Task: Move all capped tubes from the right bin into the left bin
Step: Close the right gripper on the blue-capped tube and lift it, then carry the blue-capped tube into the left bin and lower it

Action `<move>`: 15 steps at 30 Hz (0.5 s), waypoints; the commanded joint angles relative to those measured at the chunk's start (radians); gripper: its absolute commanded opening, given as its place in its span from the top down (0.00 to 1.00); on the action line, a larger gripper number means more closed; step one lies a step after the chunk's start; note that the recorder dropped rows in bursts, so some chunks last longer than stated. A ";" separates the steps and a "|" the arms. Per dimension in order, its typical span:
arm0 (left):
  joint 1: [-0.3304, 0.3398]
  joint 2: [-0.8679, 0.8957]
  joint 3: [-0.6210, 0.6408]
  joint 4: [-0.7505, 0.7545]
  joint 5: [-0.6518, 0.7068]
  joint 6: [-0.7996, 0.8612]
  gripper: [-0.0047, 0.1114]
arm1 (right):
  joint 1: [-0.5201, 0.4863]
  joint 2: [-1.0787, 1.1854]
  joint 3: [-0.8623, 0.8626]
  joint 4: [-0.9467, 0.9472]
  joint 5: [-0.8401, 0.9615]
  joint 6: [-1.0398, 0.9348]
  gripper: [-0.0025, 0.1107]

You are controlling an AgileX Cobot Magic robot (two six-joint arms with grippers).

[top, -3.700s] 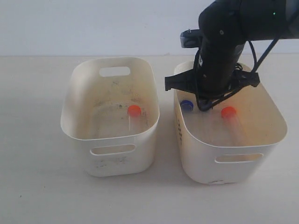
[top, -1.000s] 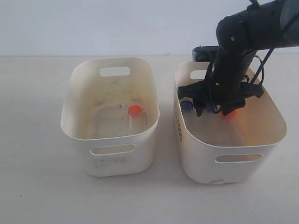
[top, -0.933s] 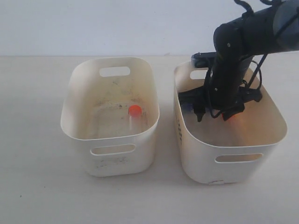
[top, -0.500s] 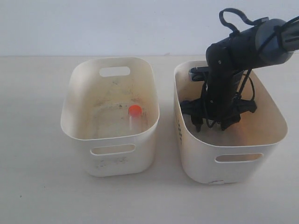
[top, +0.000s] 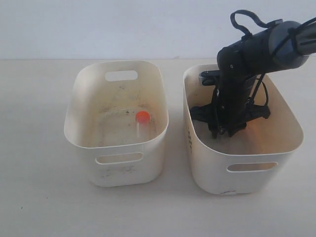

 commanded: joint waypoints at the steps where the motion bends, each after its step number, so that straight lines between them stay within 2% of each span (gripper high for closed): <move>1: -0.007 0.004 -0.002 -0.003 -0.007 -0.004 0.92 | -0.005 -0.015 -0.006 -0.058 0.062 0.006 0.98; 4: -0.007 0.004 -0.002 -0.003 -0.007 -0.004 0.92 | -0.005 -0.107 -0.010 -0.133 0.087 0.031 0.98; 10: -0.007 0.004 -0.002 -0.003 -0.007 -0.004 0.92 | -0.003 -0.269 -0.010 -0.127 0.092 0.031 0.98; 15: -0.007 0.004 -0.002 -0.003 -0.007 -0.004 0.92 | 0.064 -0.361 -0.010 -0.124 0.060 0.031 0.98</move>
